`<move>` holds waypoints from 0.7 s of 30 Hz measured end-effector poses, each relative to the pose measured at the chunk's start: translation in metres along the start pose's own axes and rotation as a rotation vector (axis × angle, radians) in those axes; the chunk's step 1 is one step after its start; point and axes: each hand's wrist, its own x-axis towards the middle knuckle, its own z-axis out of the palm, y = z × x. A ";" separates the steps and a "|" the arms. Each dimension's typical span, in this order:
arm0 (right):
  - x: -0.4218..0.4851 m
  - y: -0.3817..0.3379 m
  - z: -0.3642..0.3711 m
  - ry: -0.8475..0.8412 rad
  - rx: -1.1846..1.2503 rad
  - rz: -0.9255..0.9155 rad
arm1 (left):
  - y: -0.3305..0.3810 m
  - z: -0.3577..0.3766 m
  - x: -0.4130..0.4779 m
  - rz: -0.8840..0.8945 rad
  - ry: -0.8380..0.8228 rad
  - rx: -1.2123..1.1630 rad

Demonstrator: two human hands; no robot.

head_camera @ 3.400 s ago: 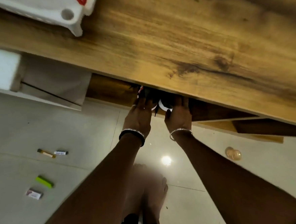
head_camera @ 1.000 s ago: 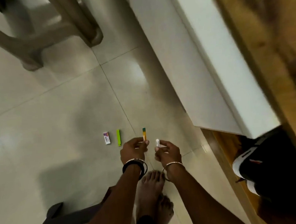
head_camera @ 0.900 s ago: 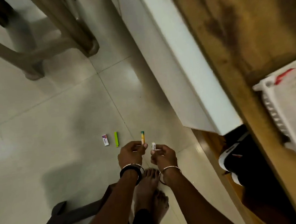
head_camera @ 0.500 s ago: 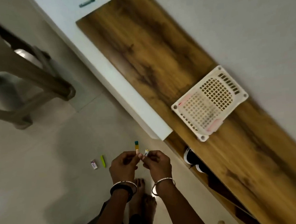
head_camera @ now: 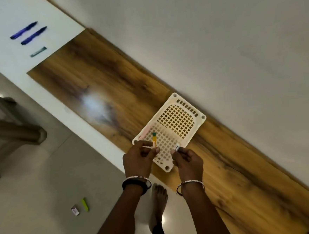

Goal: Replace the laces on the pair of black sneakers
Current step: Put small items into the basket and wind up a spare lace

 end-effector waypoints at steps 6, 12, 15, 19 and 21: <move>0.086 -0.038 -0.001 0.030 0.040 0.034 | 0.057 0.061 0.082 0.164 -0.037 0.406; 0.153 -0.051 0.023 0.024 -0.048 0.128 | 0.072 0.109 0.137 0.167 -0.072 0.786; 0.173 -0.054 0.035 -0.022 -0.112 0.149 | 0.065 0.120 0.151 0.124 -0.060 0.871; 0.187 -0.050 0.051 -0.041 -0.168 0.170 | 0.056 0.127 0.161 0.136 -0.010 0.909; 0.191 -0.048 0.058 -0.017 -0.206 0.161 | 0.053 0.131 0.163 0.170 0.017 0.922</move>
